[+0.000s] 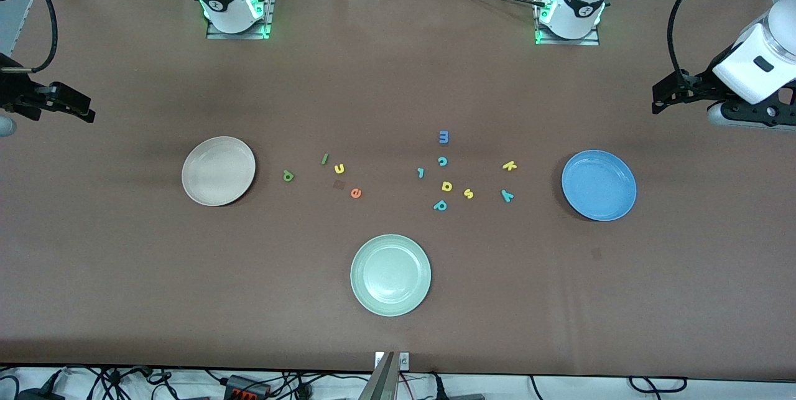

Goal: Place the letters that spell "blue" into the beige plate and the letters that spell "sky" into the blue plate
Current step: 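Reach the right gripper to green p while the left gripper reaches teal y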

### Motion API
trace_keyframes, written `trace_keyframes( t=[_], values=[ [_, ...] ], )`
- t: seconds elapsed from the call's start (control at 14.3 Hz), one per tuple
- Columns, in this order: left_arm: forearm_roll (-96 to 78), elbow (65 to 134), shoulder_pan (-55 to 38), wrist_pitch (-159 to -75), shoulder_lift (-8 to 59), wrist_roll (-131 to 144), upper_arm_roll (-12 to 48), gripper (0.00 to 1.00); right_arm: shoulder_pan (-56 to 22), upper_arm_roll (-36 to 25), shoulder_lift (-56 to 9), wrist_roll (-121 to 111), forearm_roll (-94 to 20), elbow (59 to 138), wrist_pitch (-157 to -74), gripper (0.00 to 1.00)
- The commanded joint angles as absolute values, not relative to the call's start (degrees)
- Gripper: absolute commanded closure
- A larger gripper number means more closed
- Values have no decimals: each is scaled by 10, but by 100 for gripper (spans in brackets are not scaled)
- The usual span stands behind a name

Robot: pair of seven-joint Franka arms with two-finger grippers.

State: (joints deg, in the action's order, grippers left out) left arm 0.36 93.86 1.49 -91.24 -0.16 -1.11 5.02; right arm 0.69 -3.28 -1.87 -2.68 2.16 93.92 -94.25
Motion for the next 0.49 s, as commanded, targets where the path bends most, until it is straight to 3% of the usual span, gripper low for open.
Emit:
trace_keyframes(
  t=[0.0, 0.42],
  values=[
    [-2, 922, 17, -901, 5, -9, 53, 0, 10, -29, -8, -25, 27, 940, -937, 0],
    [-2, 921, 13, -901, 4, -9, 53, 0, 10, -28, -7, -32, 27, 940, -936, 0]
  ],
)
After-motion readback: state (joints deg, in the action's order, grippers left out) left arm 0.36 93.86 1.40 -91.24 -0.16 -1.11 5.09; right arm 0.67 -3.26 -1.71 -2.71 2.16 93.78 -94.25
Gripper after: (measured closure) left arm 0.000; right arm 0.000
